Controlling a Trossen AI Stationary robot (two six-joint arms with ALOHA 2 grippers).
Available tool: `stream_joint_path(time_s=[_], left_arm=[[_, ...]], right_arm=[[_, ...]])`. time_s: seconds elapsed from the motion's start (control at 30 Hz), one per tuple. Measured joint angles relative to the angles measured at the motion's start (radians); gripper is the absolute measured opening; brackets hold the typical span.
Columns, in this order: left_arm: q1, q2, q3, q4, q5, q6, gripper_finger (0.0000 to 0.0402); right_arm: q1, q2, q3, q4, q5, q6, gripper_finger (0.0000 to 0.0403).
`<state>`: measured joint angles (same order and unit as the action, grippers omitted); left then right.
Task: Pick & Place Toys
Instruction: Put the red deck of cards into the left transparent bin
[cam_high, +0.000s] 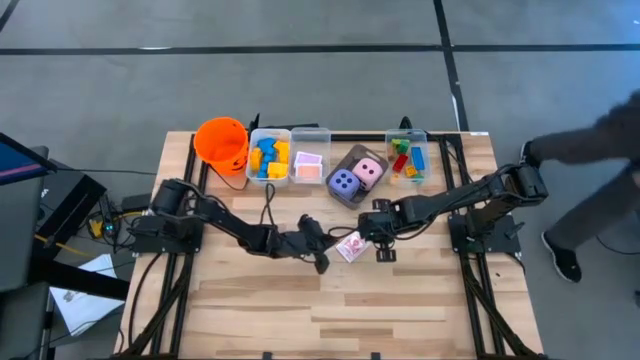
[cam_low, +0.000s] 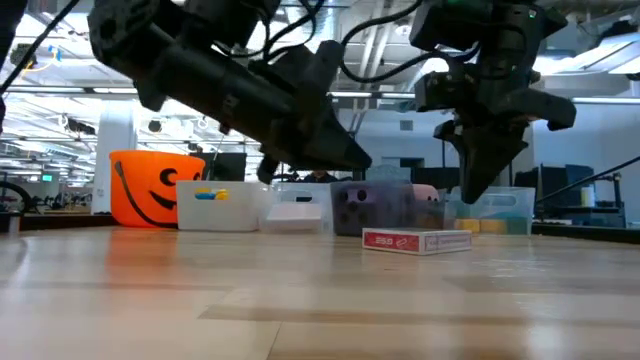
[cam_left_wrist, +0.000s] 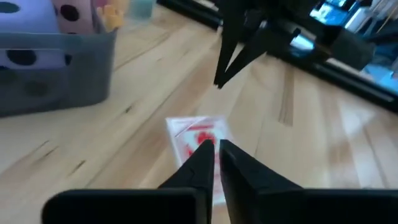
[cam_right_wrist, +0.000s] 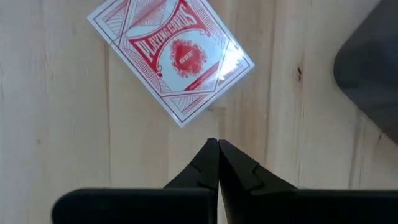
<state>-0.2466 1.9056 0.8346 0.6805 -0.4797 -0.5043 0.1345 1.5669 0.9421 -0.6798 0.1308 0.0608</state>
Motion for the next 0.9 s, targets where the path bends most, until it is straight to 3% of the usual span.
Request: stream_joint_path(time_s=[0.5,0.7,0.9], left_arm=[[0.012,0.196,0.158,0.027,0.123,0.029,0.0],[0.01,0.198,0.166,-0.126,0.125,0.016,0.0],[0.01,0.197,0.166,-0.166,0.125,0.036,0.0]], right_arm=[[-0.015,0.0,0.001,0.011,0.001,0.004,0.0003],[-0.031,0.0,0.001,0.012,0.001,0.01,0.0003],[-0.031,0.0,0.001,0.039,-0.007,0.031,0.0003]])
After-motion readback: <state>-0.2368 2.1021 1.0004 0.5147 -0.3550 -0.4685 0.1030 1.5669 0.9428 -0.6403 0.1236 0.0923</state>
